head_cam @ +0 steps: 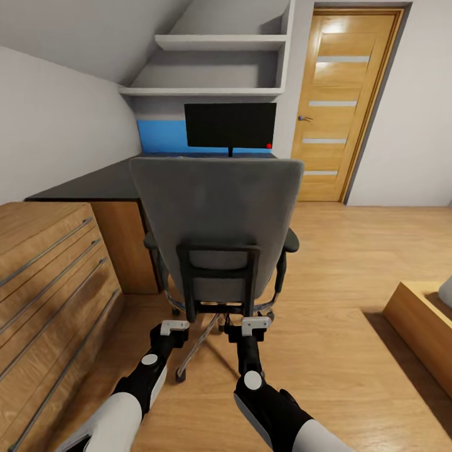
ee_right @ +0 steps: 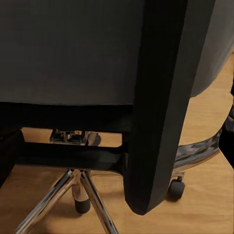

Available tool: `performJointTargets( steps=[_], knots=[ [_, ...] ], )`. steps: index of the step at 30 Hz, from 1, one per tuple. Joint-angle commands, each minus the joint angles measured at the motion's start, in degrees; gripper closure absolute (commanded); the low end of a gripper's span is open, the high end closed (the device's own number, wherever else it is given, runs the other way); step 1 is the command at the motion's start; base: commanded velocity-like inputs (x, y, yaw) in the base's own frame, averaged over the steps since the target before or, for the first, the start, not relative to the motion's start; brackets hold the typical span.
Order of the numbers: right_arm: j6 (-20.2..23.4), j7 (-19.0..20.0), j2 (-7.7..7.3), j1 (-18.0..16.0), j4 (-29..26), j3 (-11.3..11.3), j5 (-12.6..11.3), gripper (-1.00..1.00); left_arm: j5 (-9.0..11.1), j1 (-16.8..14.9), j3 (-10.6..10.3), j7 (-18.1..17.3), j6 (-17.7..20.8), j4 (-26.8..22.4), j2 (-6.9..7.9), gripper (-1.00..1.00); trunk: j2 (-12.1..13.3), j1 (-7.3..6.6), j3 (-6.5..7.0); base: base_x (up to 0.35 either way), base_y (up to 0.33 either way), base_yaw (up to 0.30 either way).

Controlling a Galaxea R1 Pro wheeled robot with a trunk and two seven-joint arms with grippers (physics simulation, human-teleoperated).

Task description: In the bedroom, organize the workspace by keeping the computer under the desk, ensuring the monitor is on the desk, placing the keyboard on the desk next to the monitor, placing the mouse on the desk next to the keyboard, moving the folder from the swivel chair onto the desk next to the mouse, stacking the notebook on top of the folder with the pen on top of the notebook, and positioning the swivel chair next to the desk.

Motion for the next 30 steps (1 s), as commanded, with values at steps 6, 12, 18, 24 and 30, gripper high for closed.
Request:
performJointTargets(
  steps=[6,12,18,24,30],
  knots=[
    [-0.3,-0.3,-0.04,-0.1,0.0,0.4,-0.6,-1.00,-0.6,-0.1,0.5,-0.1,-0.2,0.0,-0.06,-1.00,0.0,0.01,-0.05,0.168,0.000,0.000],
    [-0.3,-0.2,-0.04,-0.1,0.1,0.4,-0.5,-1.00,-0.6,-0.1,0.5,-0.1,-0.2,0.0,-0.06,-1.00,0.0,0.01,-0.05,0.050,0.000,0.000],
    [-0.3,0.0,-0.61,-0.1,1.5,0.5,-0.4,-1.00,-0.6,-0.1,0.5,-0.2,-0.2,0.0,-0.06,-1.00,0.0,0.01,-0.05,0.004,0.000,0.000],
    [-0.4,0.1,-0.88,-0.1,1.8,0.6,-0.4,-1.00,-0.6,-0.1,0.4,-0.3,-0.2,0.0,-0.06,-1.00,0.0,0.01,-0.05,-0.133,0.000,0.000],
    [-0.4,0.1,-0.92,-0.1,1.9,0.6,-0.4,-1.00,-0.6,-0.1,0.4,-0.3,-0.2,0.0,-0.06,-1.00,0.0,0.01,-0.05,-0.148,0.000,0.000]
  ],
)
